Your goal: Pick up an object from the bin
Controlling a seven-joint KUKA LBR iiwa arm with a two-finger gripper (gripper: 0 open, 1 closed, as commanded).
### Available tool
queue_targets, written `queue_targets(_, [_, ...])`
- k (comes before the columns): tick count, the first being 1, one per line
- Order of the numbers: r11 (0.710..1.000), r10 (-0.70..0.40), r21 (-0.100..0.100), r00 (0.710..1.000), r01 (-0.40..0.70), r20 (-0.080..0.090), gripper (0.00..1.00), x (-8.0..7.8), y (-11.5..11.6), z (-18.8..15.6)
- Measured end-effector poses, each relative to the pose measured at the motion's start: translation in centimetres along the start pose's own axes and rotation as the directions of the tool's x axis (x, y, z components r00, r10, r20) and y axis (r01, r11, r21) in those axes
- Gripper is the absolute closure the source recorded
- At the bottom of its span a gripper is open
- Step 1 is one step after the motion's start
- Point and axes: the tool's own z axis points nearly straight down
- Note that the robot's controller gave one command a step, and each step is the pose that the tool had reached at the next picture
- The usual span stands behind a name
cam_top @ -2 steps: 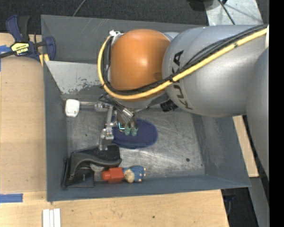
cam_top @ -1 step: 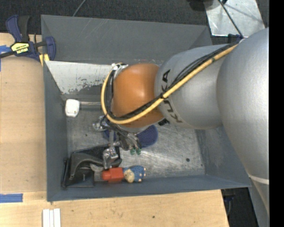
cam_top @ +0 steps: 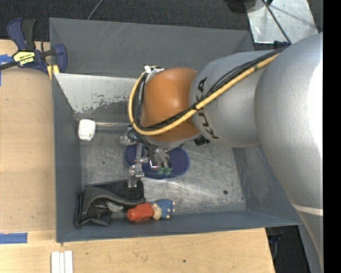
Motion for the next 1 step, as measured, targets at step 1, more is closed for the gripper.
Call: queue_targets(1, [0.948,0.318,0.011,0.948,-0.318,-0.024,0.0,-1.58,-4.56,1.31])
